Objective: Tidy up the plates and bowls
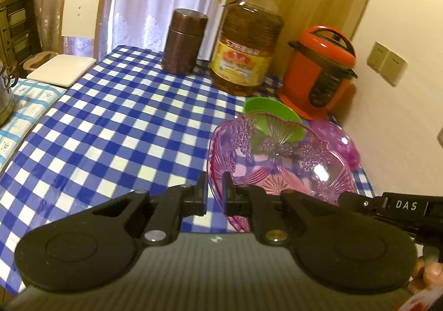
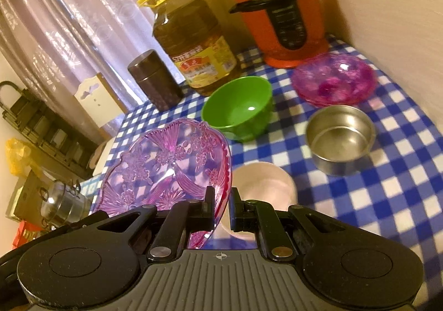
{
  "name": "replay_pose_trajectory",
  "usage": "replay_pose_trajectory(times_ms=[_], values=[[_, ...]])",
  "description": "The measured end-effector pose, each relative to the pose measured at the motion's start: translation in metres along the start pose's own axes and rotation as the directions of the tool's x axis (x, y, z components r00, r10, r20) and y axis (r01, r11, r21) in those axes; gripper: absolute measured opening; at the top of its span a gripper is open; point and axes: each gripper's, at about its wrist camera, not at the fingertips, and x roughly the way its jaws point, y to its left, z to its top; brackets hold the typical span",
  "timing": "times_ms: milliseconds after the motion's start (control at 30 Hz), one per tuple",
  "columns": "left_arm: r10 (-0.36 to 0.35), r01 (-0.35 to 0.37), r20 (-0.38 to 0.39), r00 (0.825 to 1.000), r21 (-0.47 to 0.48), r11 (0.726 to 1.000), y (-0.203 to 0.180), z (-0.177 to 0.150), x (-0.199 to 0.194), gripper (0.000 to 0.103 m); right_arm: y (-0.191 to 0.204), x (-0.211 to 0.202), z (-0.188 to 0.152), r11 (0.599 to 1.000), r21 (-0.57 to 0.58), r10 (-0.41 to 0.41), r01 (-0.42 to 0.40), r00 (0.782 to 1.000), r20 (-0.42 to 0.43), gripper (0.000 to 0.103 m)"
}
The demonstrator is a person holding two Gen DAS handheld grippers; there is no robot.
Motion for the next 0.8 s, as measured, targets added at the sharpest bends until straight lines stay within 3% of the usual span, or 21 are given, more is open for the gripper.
replay_pose_trajectory(times_ms=[800], values=[[-0.086, 0.094, -0.065, 0.994, 0.137, 0.986, -0.072, -0.044, -0.026, 0.009, -0.060, -0.087, -0.030, 0.996, 0.053, -0.080, 0.078, 0.996, 0.037, 0.010]])
